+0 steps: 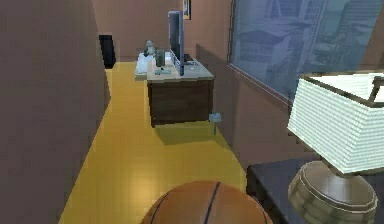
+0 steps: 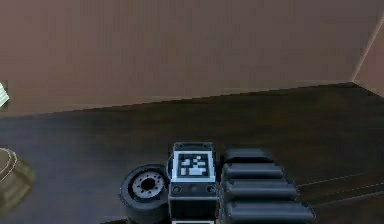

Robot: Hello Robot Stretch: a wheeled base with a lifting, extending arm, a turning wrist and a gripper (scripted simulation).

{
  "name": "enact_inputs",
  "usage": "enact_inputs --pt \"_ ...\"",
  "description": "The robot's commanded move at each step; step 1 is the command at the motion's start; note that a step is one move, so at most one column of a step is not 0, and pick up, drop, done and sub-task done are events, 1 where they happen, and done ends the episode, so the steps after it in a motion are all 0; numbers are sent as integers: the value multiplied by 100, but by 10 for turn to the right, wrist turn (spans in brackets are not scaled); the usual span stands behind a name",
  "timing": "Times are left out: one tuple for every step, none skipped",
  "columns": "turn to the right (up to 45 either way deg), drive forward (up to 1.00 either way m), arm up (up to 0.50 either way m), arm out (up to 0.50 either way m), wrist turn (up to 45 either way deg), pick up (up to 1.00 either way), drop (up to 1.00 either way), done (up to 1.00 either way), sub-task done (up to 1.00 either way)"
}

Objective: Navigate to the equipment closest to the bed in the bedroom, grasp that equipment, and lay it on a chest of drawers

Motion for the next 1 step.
enact_inputs --pt "0 0 0 28 0 0 0 0 0"
